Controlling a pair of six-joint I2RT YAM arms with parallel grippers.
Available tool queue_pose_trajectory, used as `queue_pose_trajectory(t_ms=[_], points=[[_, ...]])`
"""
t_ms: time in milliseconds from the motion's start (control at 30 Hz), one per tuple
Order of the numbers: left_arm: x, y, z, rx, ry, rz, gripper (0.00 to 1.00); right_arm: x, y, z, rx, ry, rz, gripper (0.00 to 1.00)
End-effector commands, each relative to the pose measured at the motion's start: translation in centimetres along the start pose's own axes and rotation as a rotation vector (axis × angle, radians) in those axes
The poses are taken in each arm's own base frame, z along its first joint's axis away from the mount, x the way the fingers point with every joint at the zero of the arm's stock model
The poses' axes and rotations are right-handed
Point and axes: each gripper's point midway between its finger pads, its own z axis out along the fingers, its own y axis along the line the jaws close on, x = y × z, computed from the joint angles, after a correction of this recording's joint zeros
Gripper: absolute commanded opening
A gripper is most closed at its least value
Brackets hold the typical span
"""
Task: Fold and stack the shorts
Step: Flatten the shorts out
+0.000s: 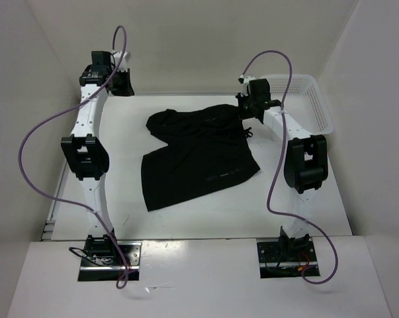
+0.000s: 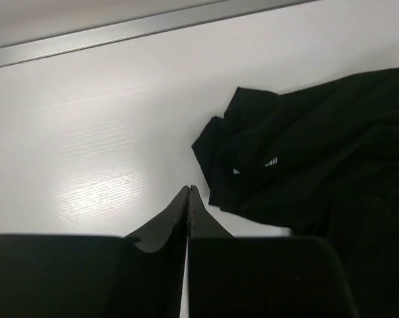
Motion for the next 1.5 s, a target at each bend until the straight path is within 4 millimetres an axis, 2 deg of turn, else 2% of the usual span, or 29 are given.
queue_pose_trajectory(t_ms=[0,33,67,133,200,233,267,300,333,433,467,533,567,700,767,833,933,1000,1033,1067,1100,1133,1200,1400,1467], points=[[3.1,-3.0,1.2,0.112,0.091,-0.013,0.10,-0.4,1.2,-1.5,-0.047,-0.022,-0.030,0.00],[4.7,-4.0,3.0,0.131,0.133,-0.010,0.57,0.0,1.2,-1.4,-0.047,-0.014,-0.029,0.00],[5.5,-4.0,3.6,0.143,0.155,-0.019,0.68,0.0,1.3,-1.4,-0.058,-0.014,-0.039,0.00],[6.7,-5.7,5.8,0.180,0.185,-0.004,0.76,0.0,1.5,-1.4,-0.068,-0.014,-0.040,0.00],[5.2,-6.4,6.3,0.203,0.144,0.015,0.85,0.0,1.6,-1.4,-0.078,-0.015,-0.050,0.00],[6.0,-7.2,7.7,0.229,0.158,0.019,0.87,0.0,1.6,-1.4,-0.078,-0.015,-0.050,0.00],[5.8,-7.8,8.2,0.246,0.149,0.028,0.90,0.0,1.8,-1.4,-0.090,-0.015,-0.050,0.00],[4.5,-8.0,8.1,0.254,0.111,0.041,0.93,0.4,2.0,-1.3,-0.099,-0.006,-0.049,0.00],[5.2,-8.3,9.3,0.261,0.124,0.043,0.95,1.0,2.0,-1.2,-0.099,0.006,-0.047,0.00],[5.9,-7.9,10.8,0.261,0.127,0.042,0.95,1.8,2.3,-1.4,-0.121,0.026,-0.052,0.00],[5.9,-8.4,11.2,0.267,0.121,0.051,0.95,1.8,2.3,-1.4,-0.122,0.026,-0.052,0.00],[7.0,-7.9,12.2,0.250,0.143,0.045,0.95,2.4,2.3,-1.3,-0.122,0.038,-0.050,0.00],[6.4,-7.8,12.1,0.240,0.125,0.052,0.95,2.8,2.3,-1.6,-0.122,0.049,-0.048,0.00],[6.9,-7.2,12.6,0.210,0.137,0.051,0.95,2.8,2.5,-1.9,-0.132,0.048,-0.057,0.00],[5.5,-6.2,12.7,0.152,0.091,0.069,0.95,3.3,2.4,-1.8,-0.132,0.056,-0.065,0.00],[2.9,-5.4,12.2,0.089,0.016,0.093,0.95,3.3,3.0,-1.8,-0.140,0.058,-0.071,0.00],[0.4,-5.5,11.6,0.087,-0.060,0.112,0.95,3.9,3.0,-1.8,-0.141,0.076,-0.068,0.00],[2.1,-5.1,12.5,0.109,-0.019,0.095,0.95,4.0,3.4,-1.7,-0.148,0.076,-0.083,0.00],[3.0,-5.6,13.1,0.152,-0.001,0.089,0.95,4.0,3.4,-1.7,-0.148,0.076,-0.083,0.00],[4.5,-6.1,13.2,0.184,0.046,0.074,0.95,4.0,3.4,-1.7,-0.148,0.076,-0.083,0.00],[5.5,-5.1,13.4,0.202,0.070,0.048,0.95,4.0,3.4,-1.7,-0.148,0.076,-0.083,0.00],[6.2,-5.7,13.3,0.273,0.087,0.028,0.95,4.0,3.4,-1.7,-0.149,0.075,-0.092,0.00],[7.3,-5.7,13.4,0.342,0.108,-0.003,0.94,3.8,3.4,-2.1,-0.149,0.075,-0.092,0.00],[8.3,-5.8,13.6,0.388,0.128,-0.025,0.91,3.8,3.6,-2.1,-0.158,0.075,-0.092,0.00],[8.3,-6.0,13.5,0.397,0.127,-0.026,0.84,3.8,3.6,-2.1,-0.158,0.075,-0.092,0.00]])
